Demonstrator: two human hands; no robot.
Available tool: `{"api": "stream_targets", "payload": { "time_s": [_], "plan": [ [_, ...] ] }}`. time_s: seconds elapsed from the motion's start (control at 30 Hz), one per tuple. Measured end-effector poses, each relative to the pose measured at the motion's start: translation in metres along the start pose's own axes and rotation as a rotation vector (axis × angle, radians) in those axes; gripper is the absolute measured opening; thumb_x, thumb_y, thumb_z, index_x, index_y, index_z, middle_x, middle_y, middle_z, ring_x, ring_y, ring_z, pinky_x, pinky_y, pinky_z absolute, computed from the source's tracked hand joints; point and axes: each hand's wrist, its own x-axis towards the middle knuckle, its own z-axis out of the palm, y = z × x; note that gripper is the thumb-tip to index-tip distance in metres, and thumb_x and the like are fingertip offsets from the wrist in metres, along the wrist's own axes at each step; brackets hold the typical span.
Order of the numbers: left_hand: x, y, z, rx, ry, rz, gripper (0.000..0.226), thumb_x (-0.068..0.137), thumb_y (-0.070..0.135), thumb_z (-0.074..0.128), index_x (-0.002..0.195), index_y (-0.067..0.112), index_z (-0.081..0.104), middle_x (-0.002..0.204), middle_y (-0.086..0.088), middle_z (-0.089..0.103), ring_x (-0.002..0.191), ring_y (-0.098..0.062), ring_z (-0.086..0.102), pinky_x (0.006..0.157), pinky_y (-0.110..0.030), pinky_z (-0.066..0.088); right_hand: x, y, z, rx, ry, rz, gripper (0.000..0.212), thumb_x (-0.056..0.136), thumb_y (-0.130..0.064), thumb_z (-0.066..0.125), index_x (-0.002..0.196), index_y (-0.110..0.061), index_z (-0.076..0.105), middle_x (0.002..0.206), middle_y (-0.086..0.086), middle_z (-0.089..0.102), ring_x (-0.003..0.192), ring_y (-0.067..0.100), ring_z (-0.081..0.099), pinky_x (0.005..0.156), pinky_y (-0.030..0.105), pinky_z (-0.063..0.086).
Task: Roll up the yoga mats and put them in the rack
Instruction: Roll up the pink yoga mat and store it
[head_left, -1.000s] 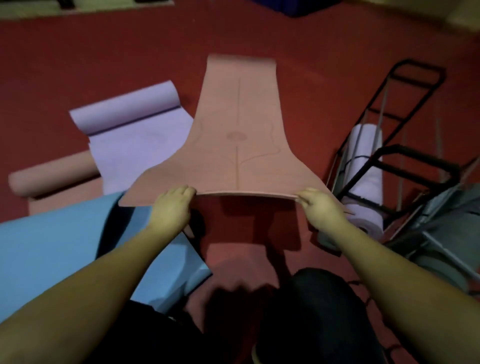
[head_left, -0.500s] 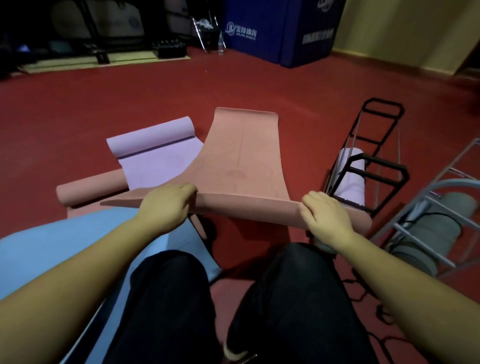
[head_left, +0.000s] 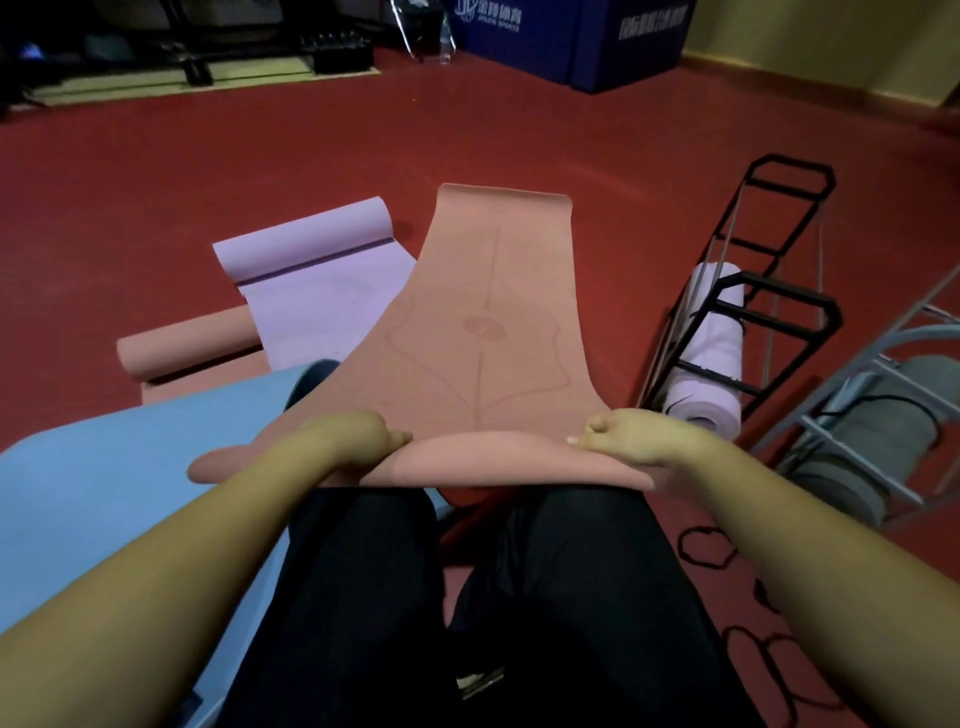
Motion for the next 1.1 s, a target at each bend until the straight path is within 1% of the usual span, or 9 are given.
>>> {"api": "stream_targets", "payload": {
  "time_s": [0.13, 0.2, 0.3, 0.43, 0.53, 0.67, 0.77, 0.83, 1.1],
  "plan": [
    [0.015, -0.001, 0.021, 0.007, 0.089, 0.052, 0.038, 0.1, 0.049, 0.04, 0.1, 0.017, 0.061, 0.109, -0.005, 0.063, 0.095, -0.026, 0.055, 0.084, -0.036, 0.044, 0.005, 0.004, 0.026, 0.091, 0.188, -0.055, 0.042, 0.093, -0.046, 0.061, 0.067, -0.018, 0.044, 0.067, -0.004, 0.043, 0.059, 0.009, 0.038, 0.056, 0.017, 0.033],
    [0.014, -0.004, 0.025, 0.027, 0.37, 0.16, 0.037, 0.1, 0.045, 0.045, 0.089, 0.016, 0.064, 0.095, -0.006, 0.061, 0.09, -0.027, 0.056, 0.075, -0.036, 0.044, 0.002, 0.004, 0.03, 0.116, 0.28, -0.03, 0.043, 0.092, -0.042, 0.065, 0.065, -0.017, 0.043, 0.063, -0.002, 0.042, 0.056, 0.009, 0.037, 0.056, 0.014, 0.034],
    [0.007, -0.011, 0.038, 0.069, 0.8, 0.392, 0.051, 0.094, 0.045, 0.048, 0.058, 0.011, 0.059, 0.064, -0.006, 0.056, 0.063, -0.03, 0.056, 0.058, -0.035, 0.041, 0.002, 0.005, 0.033, 0.101, 0.352, 0.025, 0.044, 0.089, -0.044, 0.067, 0.065, -0.016, 0.043, 0.058, 0.0, 0.041, 0.057, 0.015, 0.036, 0.051, 0.021, 0.03],
    [-0.01, -0.013, 0.061, 0.11, 0.992, 0.402, 0.056, 0.093, 0.046, 0.043, 0.05, 0.012, 0.054, 0.053, -0.004, 0.05, 0.055, -0.029, 0.05, 0.058, -0.035, 0.037, 0.001, 0.004, 0.036, 0.067, 0.402, 0.069, 0.05, 0.089, -0.049, 0.064, 0.061, -0.014, 0.042, 0.058, 0.002, 0.044, 0.065, 0.023, 0.042, 0.058, 0.037, 0.026],
    [-0.021, -0.01, 0.074, 0.168, 1.022, 0.331, 0.055, 0.095, 0.047, 0.041, 0.056, 0.01, 0.057, 0.059, -0.006, 0.052, 0.064, -0.03, 0.051, 0.062, -0.038, 0.034, -0.002, 0.003, 0.038, -0.048, 0.507, 0.049, 0.057, 0.095, -0.053, 0.053, 0.056, -0.014, 0.041, 0.057, 0.002, 0.043, 0.069, 0.029, 0.047, 0.061, 0.037, 0.032],
    [-0.027, -0.012, 0.088, 0.208, 1.032, 0.294, 0.051, 0.094, 0.049, 0.04, 0.065, 0.01, 0.055, 0.068, -0.009, 0.053, 0.069, -0.032, 0.051, 0.065, -0.042, 0.033, -0.016, -0.005, 0.045, -0.256, 0.64, 0.023, 0.051, 0.101, -0.053, 0.037, 0.069, -0.019, 0.058, 0.082, 0.009, 0.065, 0.086, 0.032, 0.062, 0.064, 0.036, 0.037],
    [-0.024, -0.014, 0.087, 0.197, 1.004, 0.305, 0.046, 0.093, 0.046, 0.04, 0.066, 0.011, 0.055, 0.068, -0.008, 0.054, 0.067, -0.032, 0.053, 0.063, -0.041, 0.038, -0.032, -0.008, 0.06, -0.259, 0.815, -0.118, 0.046, 0.096, -0.052, 0.038, 0.064, -0.019, 0.045, 0.065, 0.009, 0.06, 0.065, 0.031, 0.061, 0.053, 0.035, 0.038],
    [-0.021, -0.013, 0.087, 0.183, 0.978, 0.318, 0.047, 0.092, 0.047, 0.04, 0.064, 0.013, 0.056, 0.066, -0.007, 0.053, 0.065, -0.031, 0.054, 0.062, -0.04, 0.041, -0.04, -0.004, 0.076, -0.262, 0.919, -0.188, 0.045, 0.09, -0.052, 0.04, 0.063, -0.017, 0.049, 0.058, 0.005, 0.055, 0.054, 0.029, 0.058, 0.044, 0.033, 0.039],
    [-0.01, -0.007, 0.076, 0.045, 0.849, 0.301, 0.058, 0.094, 0.048, 0.031, 0.054, 0.018, 0.061, 0.057, 0.001, 0.057, 0.06, -0.028, 0.058, 0.057, -0.032, 0.042, -0.052, 0.005, 0.078, -0.286, 1.107, -0.279, 0.047, 0.085, -0.058, 0.047, 0.066, -0.015, 0.053, 0.057, 0.001, 0.053, 0.056, 0.027, 0.055, 0.045, 0.033, 0.035]
  ]
}}
